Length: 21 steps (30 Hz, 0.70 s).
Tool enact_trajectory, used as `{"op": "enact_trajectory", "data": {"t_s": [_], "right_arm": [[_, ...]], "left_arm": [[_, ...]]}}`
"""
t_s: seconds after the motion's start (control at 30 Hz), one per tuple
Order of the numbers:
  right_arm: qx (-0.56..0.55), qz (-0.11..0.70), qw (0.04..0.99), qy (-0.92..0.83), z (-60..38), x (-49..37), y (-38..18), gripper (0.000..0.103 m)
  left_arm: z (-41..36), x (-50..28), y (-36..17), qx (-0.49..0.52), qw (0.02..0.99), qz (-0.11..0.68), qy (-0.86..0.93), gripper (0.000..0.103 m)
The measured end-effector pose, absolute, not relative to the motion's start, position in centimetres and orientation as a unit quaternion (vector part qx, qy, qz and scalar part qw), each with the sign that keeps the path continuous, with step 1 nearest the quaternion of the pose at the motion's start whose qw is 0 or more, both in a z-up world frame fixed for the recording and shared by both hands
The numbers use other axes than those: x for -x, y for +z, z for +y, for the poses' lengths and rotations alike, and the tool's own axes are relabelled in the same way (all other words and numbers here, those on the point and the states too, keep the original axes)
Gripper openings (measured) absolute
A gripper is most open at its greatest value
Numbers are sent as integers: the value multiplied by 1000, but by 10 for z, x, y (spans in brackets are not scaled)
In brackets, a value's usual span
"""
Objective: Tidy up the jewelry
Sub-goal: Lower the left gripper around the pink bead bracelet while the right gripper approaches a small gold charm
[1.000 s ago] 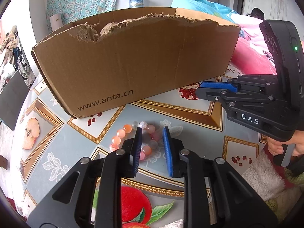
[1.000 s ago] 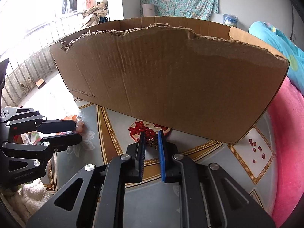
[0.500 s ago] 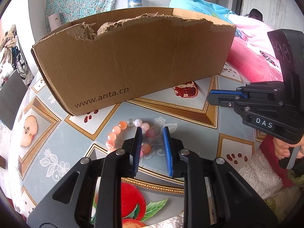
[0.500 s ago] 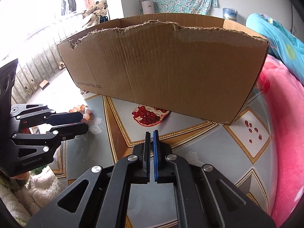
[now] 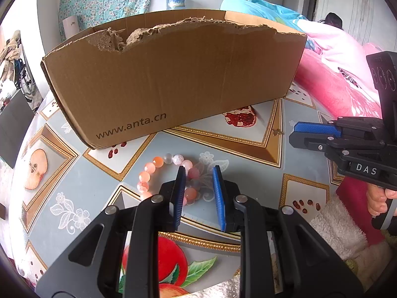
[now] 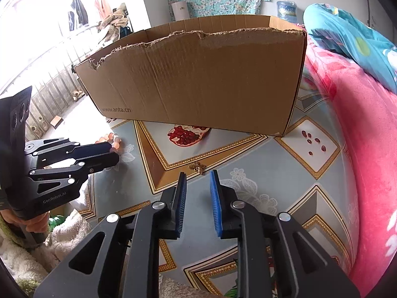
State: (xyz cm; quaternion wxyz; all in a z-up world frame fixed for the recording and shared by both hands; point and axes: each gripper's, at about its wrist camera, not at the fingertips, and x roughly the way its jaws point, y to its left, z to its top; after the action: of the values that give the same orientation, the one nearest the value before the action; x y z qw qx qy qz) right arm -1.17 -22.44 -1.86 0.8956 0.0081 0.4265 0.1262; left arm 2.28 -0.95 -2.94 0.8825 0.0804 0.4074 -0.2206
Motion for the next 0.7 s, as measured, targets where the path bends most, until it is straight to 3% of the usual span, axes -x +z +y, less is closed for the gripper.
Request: {"op": "enact_trajectory", "data": {"t_s": [0.7], "right_arm": [[40, 400, 908, 115, -202, -5, -26, 20]], "left_arm": [[-10, -23, -29, -74, 883, 408, -221, 21]]}}
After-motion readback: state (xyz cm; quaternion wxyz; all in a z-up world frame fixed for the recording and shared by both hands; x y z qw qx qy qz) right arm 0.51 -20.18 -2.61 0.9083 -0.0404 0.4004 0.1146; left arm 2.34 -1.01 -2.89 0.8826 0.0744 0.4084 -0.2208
